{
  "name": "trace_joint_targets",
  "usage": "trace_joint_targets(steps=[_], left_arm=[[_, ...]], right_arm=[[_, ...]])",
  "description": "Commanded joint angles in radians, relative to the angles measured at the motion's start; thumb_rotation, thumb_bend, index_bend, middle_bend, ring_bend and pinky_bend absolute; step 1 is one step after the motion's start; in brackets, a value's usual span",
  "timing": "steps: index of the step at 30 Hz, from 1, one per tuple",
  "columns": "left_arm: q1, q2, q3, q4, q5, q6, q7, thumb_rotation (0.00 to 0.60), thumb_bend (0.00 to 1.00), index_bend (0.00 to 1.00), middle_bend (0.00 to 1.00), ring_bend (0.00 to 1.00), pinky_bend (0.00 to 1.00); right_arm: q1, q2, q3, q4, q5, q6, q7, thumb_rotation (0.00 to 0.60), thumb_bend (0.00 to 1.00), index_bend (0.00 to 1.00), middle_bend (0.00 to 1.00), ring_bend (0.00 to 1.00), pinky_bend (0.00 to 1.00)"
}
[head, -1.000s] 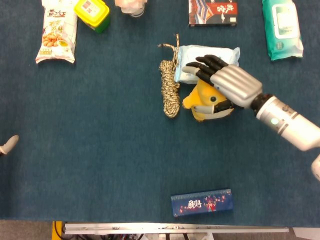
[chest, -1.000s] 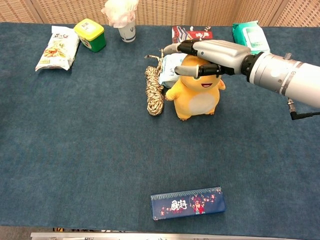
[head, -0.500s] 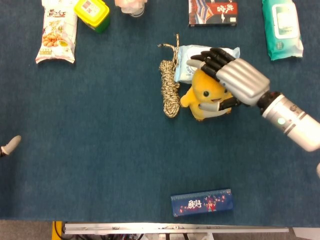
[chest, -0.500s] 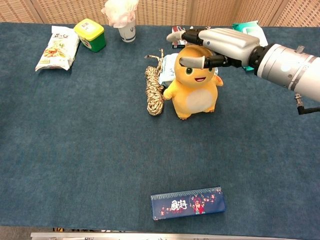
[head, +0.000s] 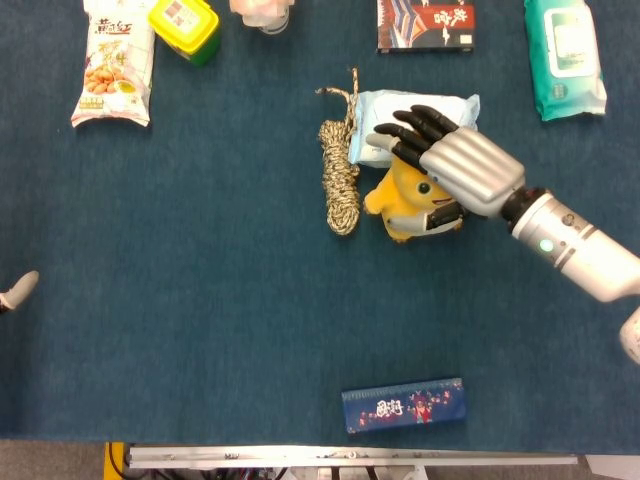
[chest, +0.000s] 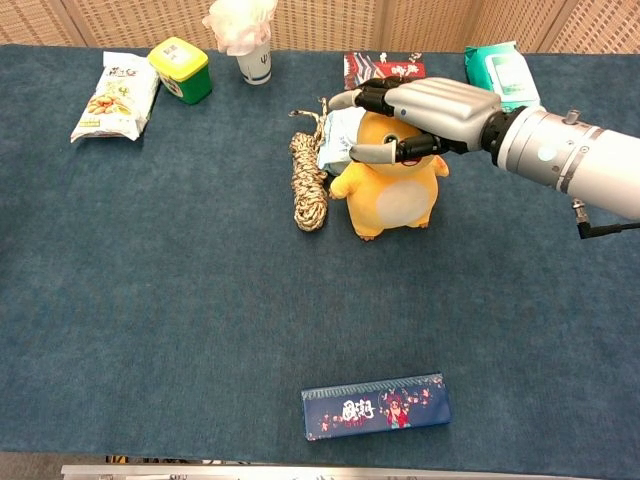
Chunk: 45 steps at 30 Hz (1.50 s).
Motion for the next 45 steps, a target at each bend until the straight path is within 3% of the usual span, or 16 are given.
trace_joint_targets(steps=[1, 16, 28, 45], left_arm=[[-0.001, 0.000, 0.000, 0.000, -0.001, -0.001, 0.001, 0.101, 0.04, 0.05, 0.02, 0.00, 0.00], [-0.007, -0.005, -0.003, 0.000, 0.001, -0.009, 0.007, 0.100, 0.04, 0.05, 0.02, 0.00, 0.00], [-0.007, -0.006, -0.003, 0.001, 0.004, -0.005, 0.002, 0.100, 0.04, 0.05, 0.02, 0.00, 0.00], [-0.005, -0.005, 0.000, 0.004, -0.001, -0.010, 0.000, 0.103, 0.04, 0.05, 0.02, 0.00, 0.00]], right_arm=[[-0.002, -0.001, -0.004, 0.009, 0.012, -0.001, -0.012, 0.000, 0.00, 0.07, 0.10, 0.00, 0.00], [-0.027, 0.034, 0.001, 0.018, 0.051, 0.033, -0.028, 0.000, 0.00, 0.07, 0.10, 0.00, 0.00], [-0.036, 0.064, 0.011, -0.046, -0.017, 0.101, -0.001, 0.000, 0.00, 0.07, 0.10, 0.00, 0.00], [-0.008, -0.010, -0.012, 0.016, -0.014, 0.057, -0.042, 0.000, 0.00, 0.07, 0.10, 0.00, 0.00]])
